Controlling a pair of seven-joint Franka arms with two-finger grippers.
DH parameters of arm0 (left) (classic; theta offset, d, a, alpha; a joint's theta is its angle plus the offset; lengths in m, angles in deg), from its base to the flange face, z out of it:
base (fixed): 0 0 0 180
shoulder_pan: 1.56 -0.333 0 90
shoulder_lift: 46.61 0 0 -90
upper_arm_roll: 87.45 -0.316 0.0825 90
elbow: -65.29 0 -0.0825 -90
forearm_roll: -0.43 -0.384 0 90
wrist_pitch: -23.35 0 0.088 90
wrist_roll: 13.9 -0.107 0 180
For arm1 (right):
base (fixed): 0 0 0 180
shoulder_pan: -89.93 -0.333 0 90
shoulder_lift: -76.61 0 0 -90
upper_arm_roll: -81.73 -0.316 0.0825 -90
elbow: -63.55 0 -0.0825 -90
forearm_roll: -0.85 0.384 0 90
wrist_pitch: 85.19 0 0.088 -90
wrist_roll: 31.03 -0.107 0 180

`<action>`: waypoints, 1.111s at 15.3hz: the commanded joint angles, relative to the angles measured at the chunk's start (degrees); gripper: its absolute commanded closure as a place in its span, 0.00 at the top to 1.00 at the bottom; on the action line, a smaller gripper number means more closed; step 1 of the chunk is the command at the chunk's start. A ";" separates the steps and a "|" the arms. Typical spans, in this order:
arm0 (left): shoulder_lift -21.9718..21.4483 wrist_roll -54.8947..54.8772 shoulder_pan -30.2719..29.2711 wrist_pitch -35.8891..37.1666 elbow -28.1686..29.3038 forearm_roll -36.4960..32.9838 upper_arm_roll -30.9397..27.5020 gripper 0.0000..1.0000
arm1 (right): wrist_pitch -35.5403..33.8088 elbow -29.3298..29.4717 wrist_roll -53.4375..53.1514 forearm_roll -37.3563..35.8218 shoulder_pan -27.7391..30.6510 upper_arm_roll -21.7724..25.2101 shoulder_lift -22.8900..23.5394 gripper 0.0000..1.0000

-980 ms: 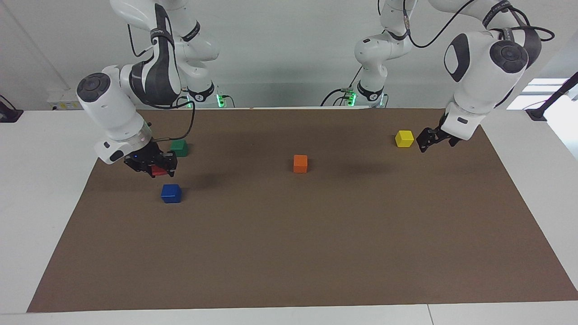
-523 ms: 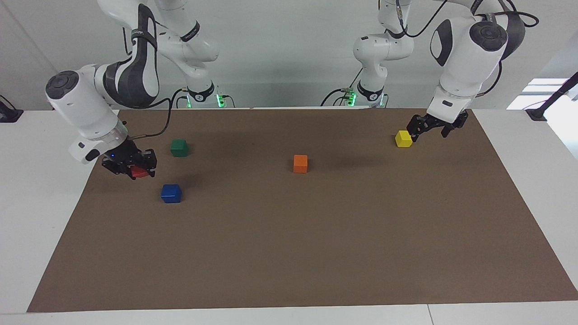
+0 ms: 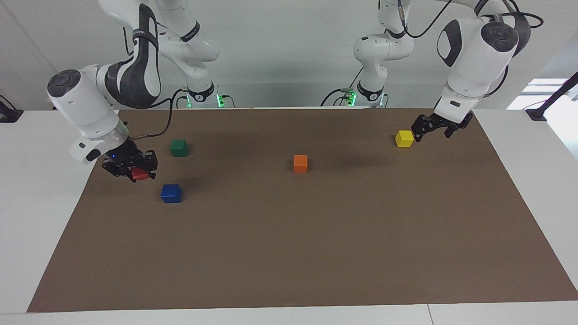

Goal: Transfer red block to right arm and stack on blue block

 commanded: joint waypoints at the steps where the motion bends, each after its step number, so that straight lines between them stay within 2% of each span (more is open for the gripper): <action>1: -1.40 -1.14 0.35 0.31 -1.17 0.70 -0.18 1.00 | 1.38 -0.56 -6.07 0.84 -0.19 -0.38 0.05 0.00; 4: -1.14 -1.05 0.35 7.07 -7.58 0.70 0.09 1.00 | 4.61 -1.79 -13.21 -0.30 -2.64 -0.29 -0.04 0.00; 5: -1.40 -0.88 -0.17 7.09 -7.86 0.70 0.09 1.00 | 6.19 -2.49 -15.05 -1.79 -2.82 -0.29 -0.04 0.00; 8: -1.84 -0.88 -0.09 6.21 -6.38 0.79 -0.09 1.00 | 14.62 -6.88 -18.41 -6.37 -2.82 -0.29 -0.39 0.00; 10: -2.46 -0.79 -0.35 1.40 -4.18 0.79 -0.09 1.00 | 18.23 -10.48 -18.93 -6.37 -2.74 -0.29 -1.35 0.00; 13: -2.55 -0.61 -0.44 0.85 -4.08 0.79 -0.35 1.00 | 27.10 -17.16 -19.03 -6.37 -2.91 -0.29 -3.11 0.00; 17: -2.55 -0.61 -0.44 1.03 -4.09 0.79 -0.35 1.00 | 35.81 -22.62 -22.09 -6.81 -3.26 -0.29 -4.34 0.00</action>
